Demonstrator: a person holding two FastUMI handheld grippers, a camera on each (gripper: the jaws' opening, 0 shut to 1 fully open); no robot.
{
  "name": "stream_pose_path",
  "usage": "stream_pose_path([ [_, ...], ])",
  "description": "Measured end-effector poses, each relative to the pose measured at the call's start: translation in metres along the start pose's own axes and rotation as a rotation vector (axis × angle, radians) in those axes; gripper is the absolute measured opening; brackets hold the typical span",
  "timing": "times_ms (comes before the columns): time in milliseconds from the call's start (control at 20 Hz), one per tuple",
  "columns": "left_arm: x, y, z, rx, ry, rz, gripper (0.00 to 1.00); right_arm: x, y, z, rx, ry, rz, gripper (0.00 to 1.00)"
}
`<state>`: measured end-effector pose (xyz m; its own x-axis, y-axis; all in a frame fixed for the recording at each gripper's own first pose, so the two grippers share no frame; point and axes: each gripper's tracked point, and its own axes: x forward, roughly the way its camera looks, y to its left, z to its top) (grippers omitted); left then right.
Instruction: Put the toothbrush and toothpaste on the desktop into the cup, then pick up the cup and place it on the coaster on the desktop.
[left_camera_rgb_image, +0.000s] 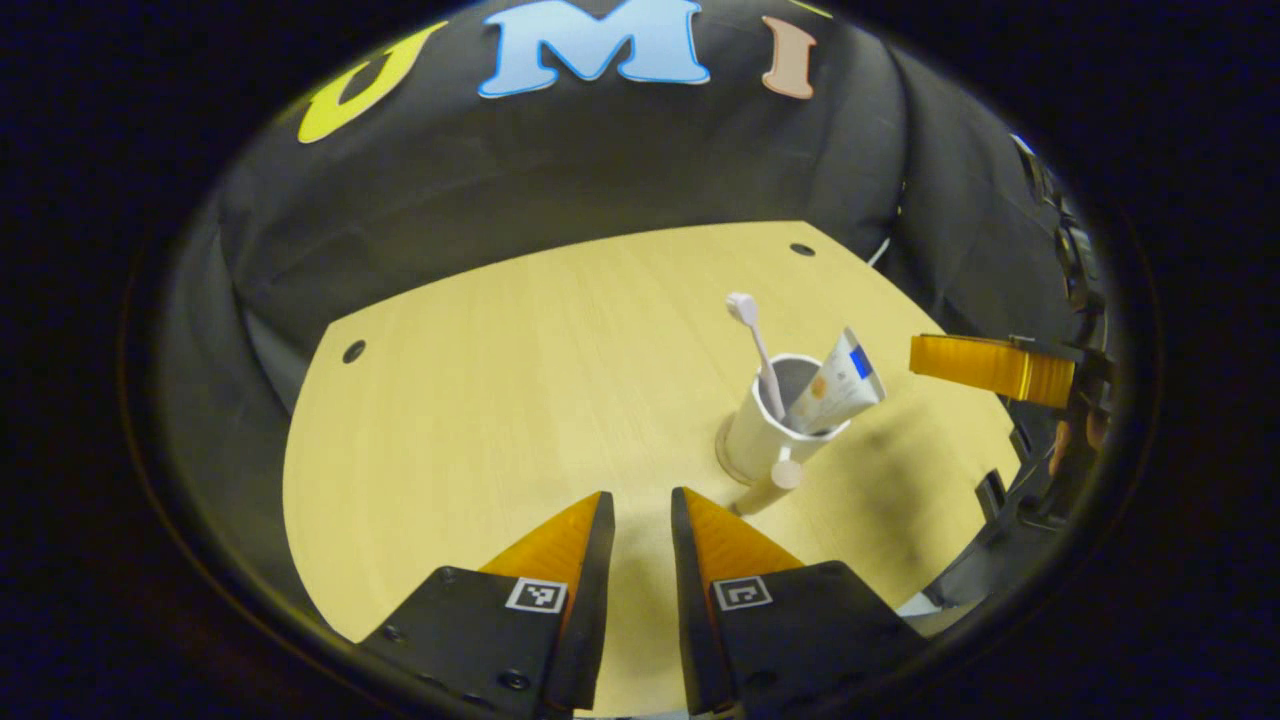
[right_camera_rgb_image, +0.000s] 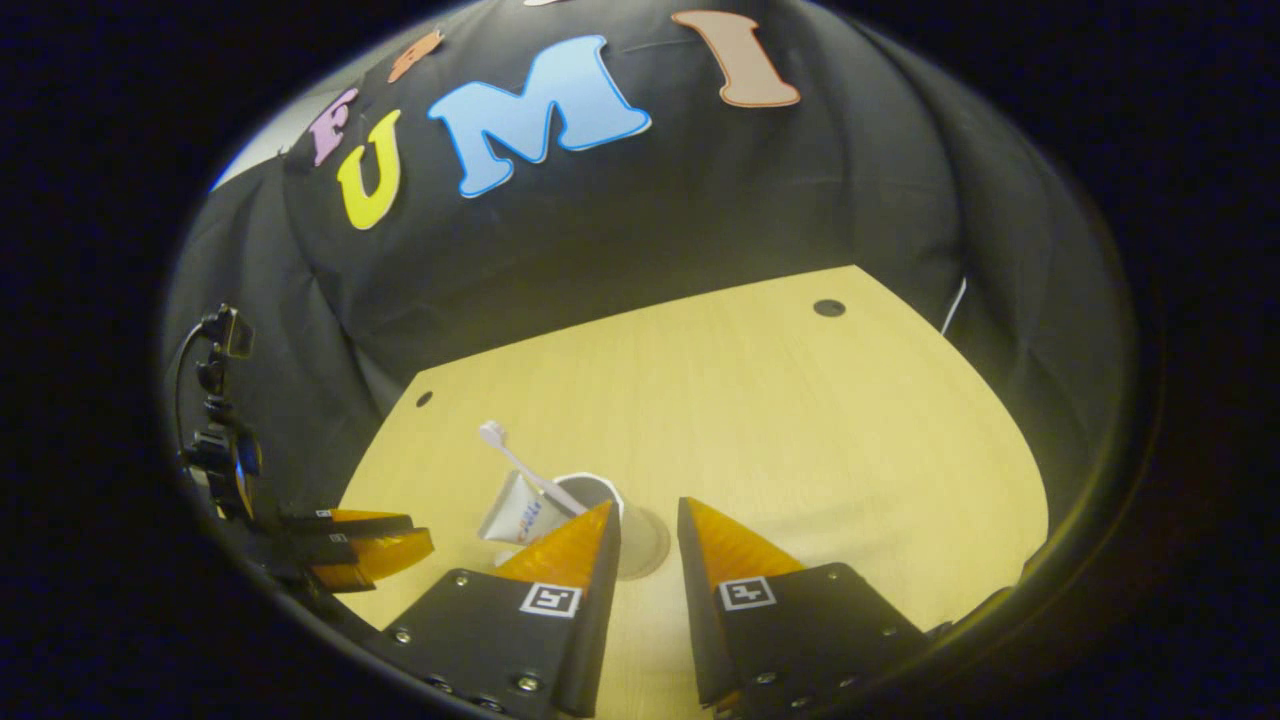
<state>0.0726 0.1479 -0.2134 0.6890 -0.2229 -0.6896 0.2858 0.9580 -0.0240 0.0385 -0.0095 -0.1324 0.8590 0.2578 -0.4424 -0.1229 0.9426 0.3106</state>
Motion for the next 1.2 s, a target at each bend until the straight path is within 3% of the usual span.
stream_pose_path([
  [300, -0.040, 0.015, 0.101, -0.037, -0.274, 0.072, 0.39, -0.017, 0.020, 0.067, -0.069, -0.161, 0.015, 0.36],
  [800, -0.123, 0.022, 0.261, -0.016, -0.651, 0.117, 0.39, -0.068, 0.037, 0.180, -0.144, -0.458, -0.025, 0.35],
  [900, -0.137, 0.024, 0.285, -0.004, -0.744, 0.133, 0.39, -0.076, 0.036, 0.196, -0.148, -0.500, -0.040, 0.35],
  [1100, -0.161, 0.022, 0.303, -0.014, -0.821, 0.151, 0.38, -0.095, 0.034, 0.216, -0.190, -0.545, -0.077, 0.35],
  [1150, -0.165, 0.023, 0.306, -0.025, -0.839, 0.155, 0.37, -0.099, 0.035, 0.223, -0.225, -0.563, -0.093, 0.28],
  [1200, -0.168, 0.025, 0.308, -0.038, -0.853, 0.157, 0.38, -0.105, 0.039, 0.228, -0.253, -0.580, -0.103, 0.28],
])
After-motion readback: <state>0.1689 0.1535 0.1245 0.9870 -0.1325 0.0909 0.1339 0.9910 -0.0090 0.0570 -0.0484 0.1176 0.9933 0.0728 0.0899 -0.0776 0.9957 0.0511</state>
